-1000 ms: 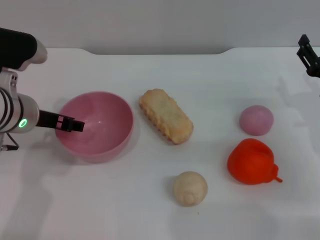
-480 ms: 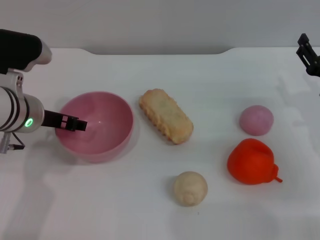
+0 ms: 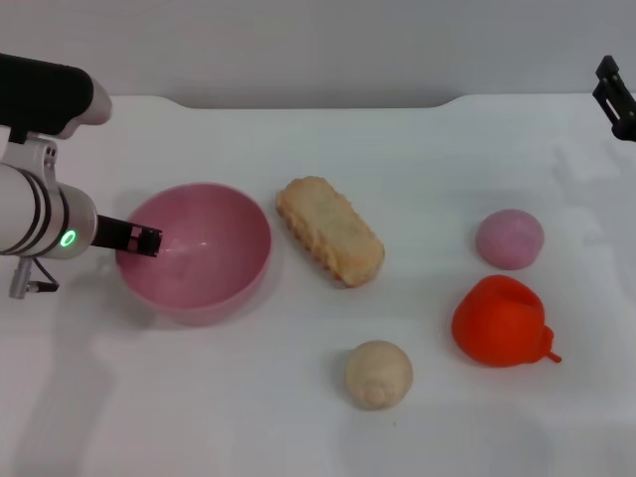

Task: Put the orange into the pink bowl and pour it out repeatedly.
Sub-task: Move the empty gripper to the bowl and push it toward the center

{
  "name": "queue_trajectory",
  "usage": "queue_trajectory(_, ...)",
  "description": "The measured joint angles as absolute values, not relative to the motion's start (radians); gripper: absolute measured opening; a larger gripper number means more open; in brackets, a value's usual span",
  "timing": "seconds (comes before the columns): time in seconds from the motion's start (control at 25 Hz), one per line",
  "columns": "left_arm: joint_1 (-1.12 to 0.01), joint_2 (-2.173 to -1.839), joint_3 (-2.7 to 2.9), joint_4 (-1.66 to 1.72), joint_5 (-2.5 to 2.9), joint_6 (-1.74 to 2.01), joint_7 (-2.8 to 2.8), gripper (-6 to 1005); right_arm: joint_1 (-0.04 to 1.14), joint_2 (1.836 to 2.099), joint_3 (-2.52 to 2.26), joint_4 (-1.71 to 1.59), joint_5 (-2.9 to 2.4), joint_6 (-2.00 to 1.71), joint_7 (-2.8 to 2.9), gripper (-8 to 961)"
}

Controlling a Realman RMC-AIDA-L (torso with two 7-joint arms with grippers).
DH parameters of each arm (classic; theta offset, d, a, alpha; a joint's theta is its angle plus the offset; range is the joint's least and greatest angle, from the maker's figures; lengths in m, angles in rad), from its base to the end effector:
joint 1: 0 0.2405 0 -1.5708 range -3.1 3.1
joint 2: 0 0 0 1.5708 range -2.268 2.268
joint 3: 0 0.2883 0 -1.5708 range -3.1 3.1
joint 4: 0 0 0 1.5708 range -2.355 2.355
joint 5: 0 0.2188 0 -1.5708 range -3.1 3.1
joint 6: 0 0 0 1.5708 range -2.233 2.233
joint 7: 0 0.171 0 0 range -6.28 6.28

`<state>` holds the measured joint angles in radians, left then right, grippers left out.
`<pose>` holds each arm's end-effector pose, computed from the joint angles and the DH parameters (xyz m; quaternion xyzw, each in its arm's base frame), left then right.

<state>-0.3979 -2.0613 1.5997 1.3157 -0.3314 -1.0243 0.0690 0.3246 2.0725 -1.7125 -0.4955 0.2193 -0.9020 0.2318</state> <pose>-0.2811 0.4017 -0.0435 -0.7961 -0.4557 0.0961 0.3865 0.3347 0.3986 -0.0137 -0.6851 0.2453 0.3245 0.6043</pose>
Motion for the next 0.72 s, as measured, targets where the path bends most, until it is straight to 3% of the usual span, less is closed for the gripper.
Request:
queue_trajectory(0.12, -0.411, -2.061, 1.602, 1.296, -0.328, -1.023, 0.069, 396, 0.327, 2.072, -1.707, -0.495, 0.219, -0.902, 0.232, 730)
queue_trajectory(0.36, -0.419, -2.06, 1.604, 1.293, -0.329, -1.022, 0.069, 141, 0.332, 2.072, -1.702, -0.491, 0.219, -0.902, 0.232, 730)
queue_trajectory(0.72, -0.416, -2.06, 1.593, 1.331, -0.333, -1.031, 0.068, 93, 0.331, 2.072, -1.703, -0.501, 0.212, -0.888, 0.239, 730)
